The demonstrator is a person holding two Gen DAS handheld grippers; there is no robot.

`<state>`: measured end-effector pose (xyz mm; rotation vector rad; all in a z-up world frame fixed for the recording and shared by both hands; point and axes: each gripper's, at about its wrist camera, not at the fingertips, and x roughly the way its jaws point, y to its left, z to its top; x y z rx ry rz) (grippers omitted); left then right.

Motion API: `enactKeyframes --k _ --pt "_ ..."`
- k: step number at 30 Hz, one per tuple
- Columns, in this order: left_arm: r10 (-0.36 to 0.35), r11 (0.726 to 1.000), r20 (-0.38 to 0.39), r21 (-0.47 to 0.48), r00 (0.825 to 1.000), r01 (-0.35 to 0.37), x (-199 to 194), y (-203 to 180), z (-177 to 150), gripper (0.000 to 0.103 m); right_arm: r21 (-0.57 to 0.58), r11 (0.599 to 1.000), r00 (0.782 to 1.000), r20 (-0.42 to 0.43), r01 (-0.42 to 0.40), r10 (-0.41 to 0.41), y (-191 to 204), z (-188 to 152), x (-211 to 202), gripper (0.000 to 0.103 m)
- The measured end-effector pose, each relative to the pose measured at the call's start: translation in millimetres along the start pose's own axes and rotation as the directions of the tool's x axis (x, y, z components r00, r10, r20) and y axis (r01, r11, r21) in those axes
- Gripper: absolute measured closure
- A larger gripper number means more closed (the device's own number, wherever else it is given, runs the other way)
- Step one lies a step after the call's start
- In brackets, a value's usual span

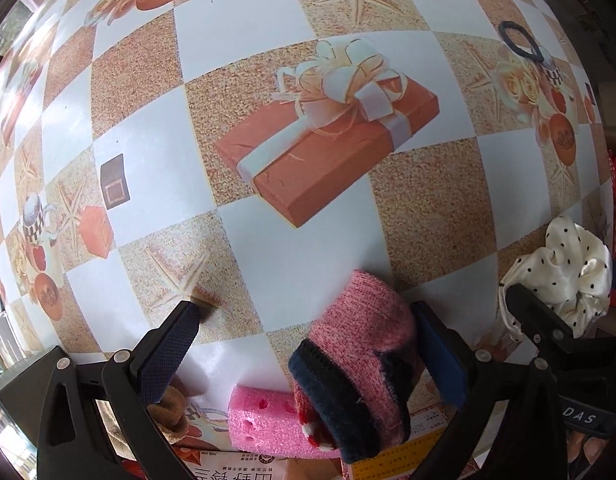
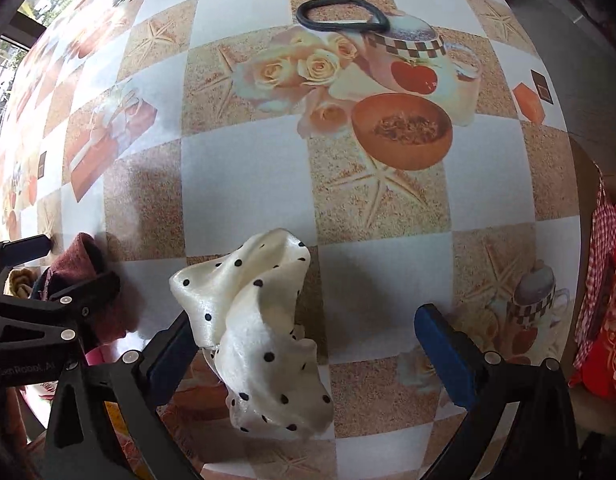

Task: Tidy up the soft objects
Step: 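Grasp pink-and-navy sock with left tool while right tool grasps cream polka-dot cloth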

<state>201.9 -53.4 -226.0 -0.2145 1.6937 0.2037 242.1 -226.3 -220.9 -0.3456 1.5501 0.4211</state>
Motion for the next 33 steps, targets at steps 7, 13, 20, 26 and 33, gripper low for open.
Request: enactKeyframes --k 7,13,20,26,33 --pt "0.001 0.991 0.050 0.130 0.999 -0.007 -16 -24 6 0.051 -0.104 0.994 1.000 0.010 0.026 -0.026 19 -4 -7 0.018" --pt "-0.062 0.986 0.087 0.159 0.994 0.047 -36 -28 8 0.091 -0.130 0.987 0.994 0.026 -0.097 0.102 24 -7 -26 0.080" --pt "-0.089 0.988 0.206 0.143 0.975 0.060 -84 -17 5 0.091 0.005 0.975 0.972 0.084 -0.220 0.219 -14 -17 -52 0.080" --pt "-0.106 0.989 0.246 0.130 0.963 0.076 -101 -7 -15 0.091 0.064 0.970 0.969 0.094 -0.236 0.230 -35 -29 -64 0.080" --pt "-0.113 0.988 0.265 0.131 0.958 0.080 -110 -3 -29 0.091 0.080 0.967 0.966 0.116 -0.240 0.230 -43 -42 -77 0.080"
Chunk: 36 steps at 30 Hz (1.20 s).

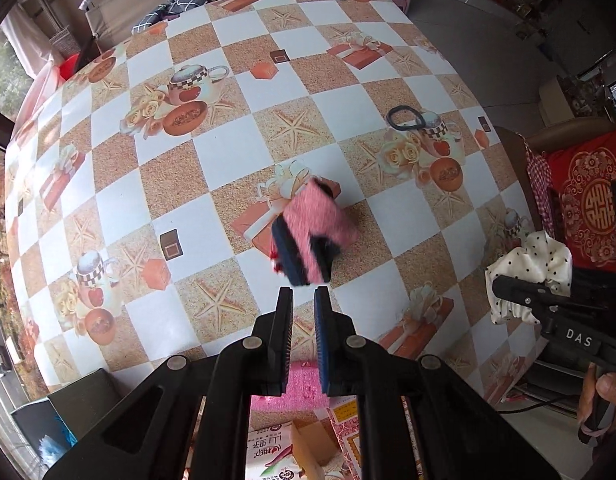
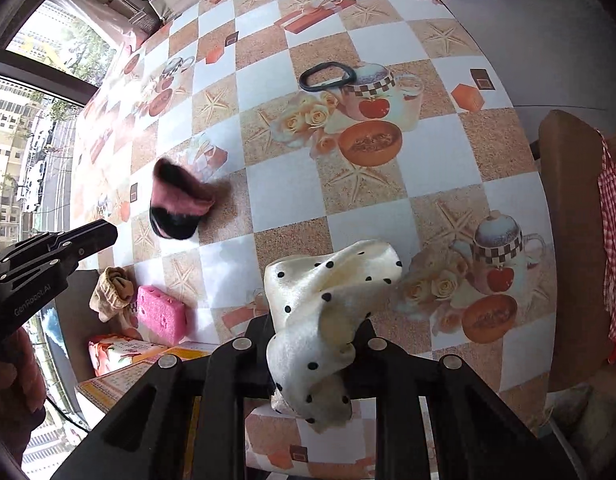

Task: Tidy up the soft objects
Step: 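Grasp pink-and-navy sock with left tool while right tool grasps cream polka-dot cloth, then carry sock in left tool and polka-dot cloth in right tool to box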

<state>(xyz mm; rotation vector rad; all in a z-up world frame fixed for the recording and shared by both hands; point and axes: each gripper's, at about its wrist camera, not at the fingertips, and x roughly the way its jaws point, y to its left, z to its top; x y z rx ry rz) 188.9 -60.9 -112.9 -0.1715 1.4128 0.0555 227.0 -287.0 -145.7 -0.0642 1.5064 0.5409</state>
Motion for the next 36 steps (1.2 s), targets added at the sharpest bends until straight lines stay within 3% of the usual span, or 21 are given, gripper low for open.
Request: enactKeyframes --k 3,5,6,7,12,18,19,20,21,22,24,27,36 --pt "-0.051 0.998 0.010 -0.045 0.999 0.052 -2 12 1 0.087 0.013 1.000 1.000 -0.004 0.004 -0.004 3 0 -3 0.080" --pt "-0.095 0.993 0.009 -0.067 0.995 0.095 2 15 8 0.058 0.025 1.000 1.000 -0.006 -0.007 0.008 8 -1 -4 0.080" --pt "-0.094 0.994 0.014 -0.062 0.995 0.095 5 14 13 0.032 0.023 1.000 1.000 -0.009 -0.008 0.008 6 0 -4 0.080" --pt "-0.078 0.996 0.028 -0.045 0.997 0.079 7 10 18 0.023 0.020 1.000 1.000 -0.013 -0.008 0.008 6 -1 -4 0.080" --pt "-0.004 0.998 0.019 0.060 1.000 0.003 27 -12 46 0.023 0.036 0.999 0.999 -0.030 -0.029 0.030 1 -9 -1 0.080" --pt "0.007 1.000 -0.113 0.030 0.994 -0.004 83 -13 67 0.026 0.051 0.998 0.998 -0.041 -0.041 0.044 -8 -13 -4 0.080" --pt "0.000 1.000 -0.135 0.023 0.991 0.003 90 -12 67 0.046 0.050 0.998 0.998 -0.041 -0.044 0.046 -8 -13 -5 0.080" --pt "0.001 1.000 -0.156 0.014 0.988 0.001 95 -11 67 0.059 0.049 0.998 0.998 -0.038 -0.045 0.047 -9 -14 -7 0.080" --pt "0.007 1.000 -0.147 0.012 0.989 -0.005 94 -11 67 0.062 0.046 0.998 0.998 -0.034 -0.047 0.048 -9 -13 -9 0.080" --pt "-0.011 1.000 -0.139 0.012 0.990 0.013 92 -10 67 0.075 0.043 0.998 0.998 -0.029 -0.047 0.048 -8 -13 -11 0.080" --pt "-0.018 1.000 -0.129 0.022 0.992 0.020 86 -11 65 0.079 0.034 0.998 0.999 -0.020 -0.046 0.047 -7 -12 -15 0.080" --pt "0.013 0.999 -0.065 0.048 0.998 -0.010 65 -13 60 0.079 0.022 0.999 0.999 -0.007 -0.047 0.047 -4 -9 -22 0.080" --pt "-0.008 1.000 0.088 0.001 0.996 0.008 -22 2 13 0.079 -0.015 0.999 0.998 0.026 -0.051 0.052 15 -21 -48 0.080"
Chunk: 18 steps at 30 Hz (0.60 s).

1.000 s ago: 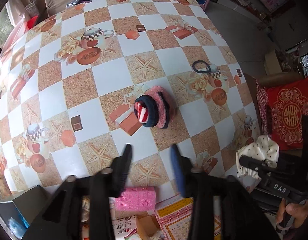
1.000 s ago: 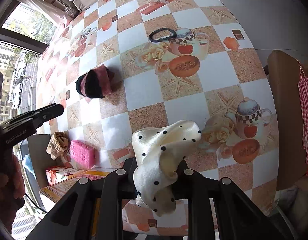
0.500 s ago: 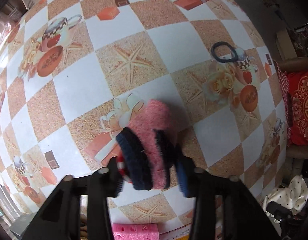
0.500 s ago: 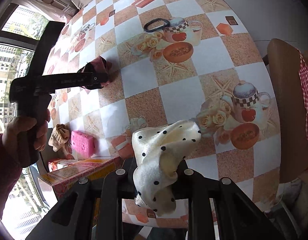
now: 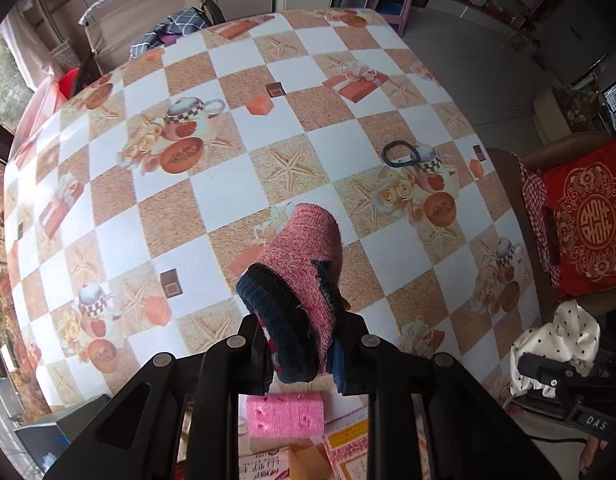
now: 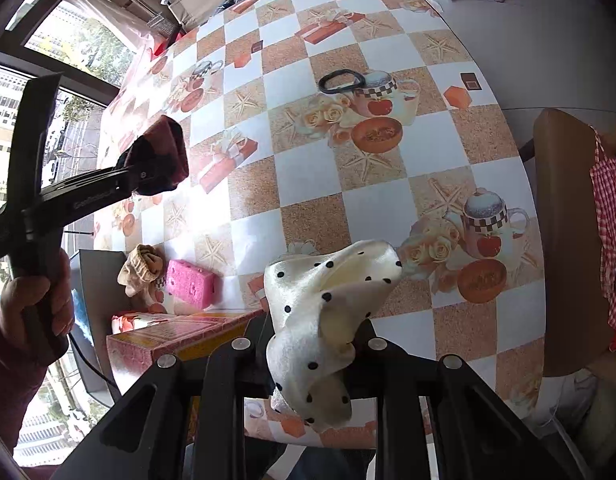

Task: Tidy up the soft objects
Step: 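Carry sock in left tool and polka-dot cloth in right tool to box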

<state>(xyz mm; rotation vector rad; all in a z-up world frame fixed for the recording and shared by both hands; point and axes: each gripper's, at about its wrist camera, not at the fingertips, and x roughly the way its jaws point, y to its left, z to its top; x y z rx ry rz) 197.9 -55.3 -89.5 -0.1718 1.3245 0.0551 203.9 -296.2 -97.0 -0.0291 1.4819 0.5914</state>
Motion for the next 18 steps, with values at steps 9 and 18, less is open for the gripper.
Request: enactKeyframes --k 9,18 --pt "-0.040 0.999 0.047 0.000 0.998 0.040 -64 14 -72 0.079 -0.028 0.999 0.999 0.040 -0.016 0.017 48 -35 -31 0.080" --pt "-0.079 0.997 0.076 0.025 0.994 0.077 -100 17 -132 0.079 -0.081 0.997 0.999 0.046 -0.012 0.016 108 -77 -44 0.080"
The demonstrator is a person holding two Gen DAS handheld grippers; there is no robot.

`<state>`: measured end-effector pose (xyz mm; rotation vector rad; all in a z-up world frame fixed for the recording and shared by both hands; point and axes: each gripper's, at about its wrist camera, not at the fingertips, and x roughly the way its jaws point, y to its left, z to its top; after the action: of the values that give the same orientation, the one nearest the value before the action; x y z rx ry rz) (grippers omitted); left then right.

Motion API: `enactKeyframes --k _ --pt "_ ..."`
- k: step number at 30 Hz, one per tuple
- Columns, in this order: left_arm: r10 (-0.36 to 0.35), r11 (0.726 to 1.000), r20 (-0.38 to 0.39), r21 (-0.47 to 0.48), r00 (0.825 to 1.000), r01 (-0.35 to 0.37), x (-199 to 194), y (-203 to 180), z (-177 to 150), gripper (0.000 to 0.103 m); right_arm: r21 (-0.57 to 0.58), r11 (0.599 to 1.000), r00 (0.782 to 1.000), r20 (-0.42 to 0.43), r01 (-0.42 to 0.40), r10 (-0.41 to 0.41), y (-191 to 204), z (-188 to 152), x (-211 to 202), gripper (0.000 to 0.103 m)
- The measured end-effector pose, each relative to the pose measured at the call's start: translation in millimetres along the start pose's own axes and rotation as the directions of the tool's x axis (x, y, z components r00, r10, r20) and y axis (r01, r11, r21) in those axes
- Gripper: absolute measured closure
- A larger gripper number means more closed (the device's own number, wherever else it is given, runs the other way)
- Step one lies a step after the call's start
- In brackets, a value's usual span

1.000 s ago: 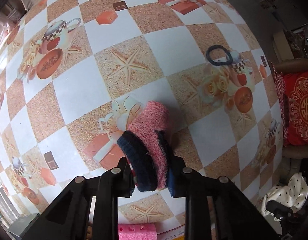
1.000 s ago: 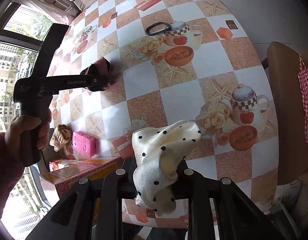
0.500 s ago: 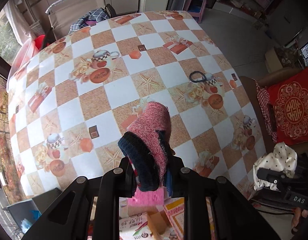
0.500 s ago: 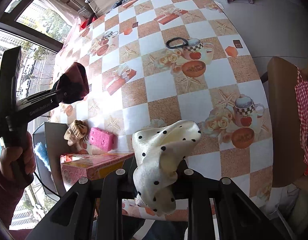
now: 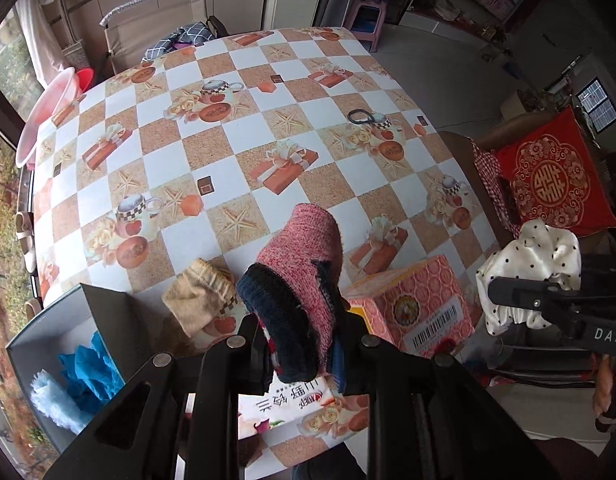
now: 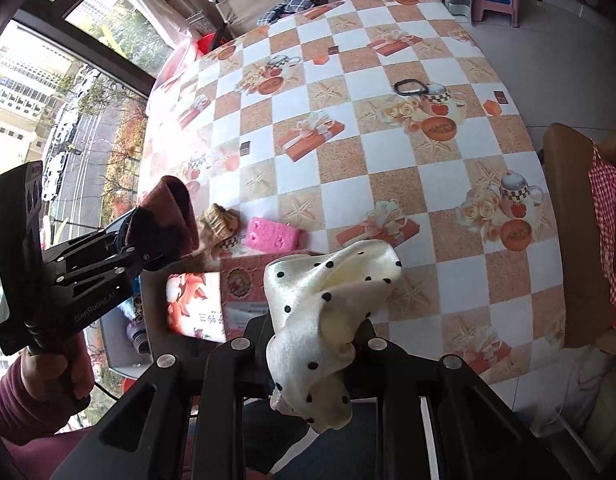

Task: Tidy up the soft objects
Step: 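Carry sock in left tool and polka-dot cloth in right tool to box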

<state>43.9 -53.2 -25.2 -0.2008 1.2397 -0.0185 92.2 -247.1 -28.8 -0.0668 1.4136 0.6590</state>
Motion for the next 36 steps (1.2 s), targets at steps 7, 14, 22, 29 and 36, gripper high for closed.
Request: enactKeyframes --k 7,14,22,29,36 --pt "0.058 0.989 0.042 -0.135 0.997 -0.052 -26 16 -33 0.079 -0.173 0.983 0.997 -0.060 -0.054 0.044 51 -12 5 0.080" --pt "0.135 0.949 0.070 -0.296 0.988 -0.109 -46 34 -62 0.079 -0.305 0.945 0.991 -0.108 -0.114 0.085 83 -17 12 0.080" --pt "0.212 0.883 0.080 -0.442 0.974 -0.156 -66 65 -99 0.079 -0.435 0.886 0.983 -0.153 -0.161 0.103 125 -18 23 0.080" --pt "0.278 0.819 0.088 -0.542 0.957 -0.188 -87 95 -133 0.079 -0.532 0.823 0.975 -0.196 -0.197 0.107 168 -21 37 0.080" --pt "0.317 0.765 0.033 -0.600 0.948 -0.235 -93 122 -173 0.079 -0.597 0.770 0.969 -0.215 -0.227 0.118 215 -21 47 0.080"
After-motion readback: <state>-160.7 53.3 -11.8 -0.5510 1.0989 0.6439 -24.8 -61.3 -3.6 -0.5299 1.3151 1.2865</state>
